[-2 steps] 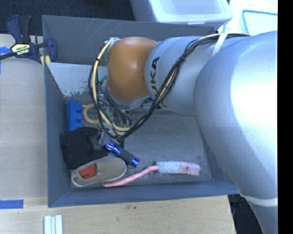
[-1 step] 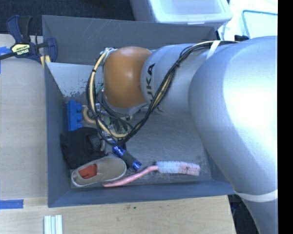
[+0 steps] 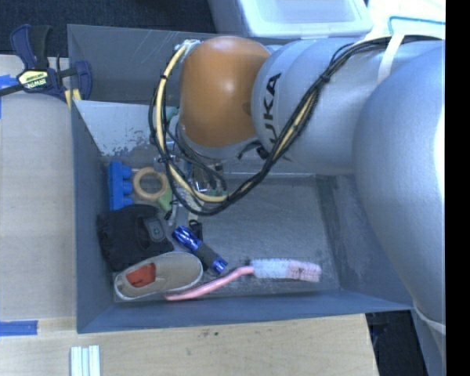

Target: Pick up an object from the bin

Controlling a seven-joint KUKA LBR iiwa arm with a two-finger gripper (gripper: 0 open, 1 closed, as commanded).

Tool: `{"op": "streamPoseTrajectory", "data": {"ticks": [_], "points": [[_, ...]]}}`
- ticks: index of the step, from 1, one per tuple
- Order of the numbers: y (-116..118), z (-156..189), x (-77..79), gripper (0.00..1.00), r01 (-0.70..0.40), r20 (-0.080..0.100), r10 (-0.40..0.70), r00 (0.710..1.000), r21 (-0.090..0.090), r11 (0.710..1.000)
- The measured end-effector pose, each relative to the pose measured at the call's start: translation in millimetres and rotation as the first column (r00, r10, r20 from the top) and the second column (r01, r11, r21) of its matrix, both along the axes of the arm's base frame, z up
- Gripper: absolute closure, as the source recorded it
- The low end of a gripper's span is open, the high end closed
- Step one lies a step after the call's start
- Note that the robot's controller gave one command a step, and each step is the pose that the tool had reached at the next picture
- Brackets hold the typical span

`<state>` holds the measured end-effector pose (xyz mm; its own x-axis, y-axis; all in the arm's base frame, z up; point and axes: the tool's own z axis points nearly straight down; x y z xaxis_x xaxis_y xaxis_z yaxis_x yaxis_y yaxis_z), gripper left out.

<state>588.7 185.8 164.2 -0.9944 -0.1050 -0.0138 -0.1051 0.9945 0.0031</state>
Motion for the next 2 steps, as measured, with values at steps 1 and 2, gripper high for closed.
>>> {"op": "streamPoseTrajectory", "data": {"ticks": [1, 2], "points": [[10, -59, 2.6, 0.0, -0.024, -0.002, 0.024, 1.0, -0.001, 1.0], [5, 3, 1.9, 0.0, 0.022, 0.001, -0.022, 1.0, 0.001, 1.0]]}}
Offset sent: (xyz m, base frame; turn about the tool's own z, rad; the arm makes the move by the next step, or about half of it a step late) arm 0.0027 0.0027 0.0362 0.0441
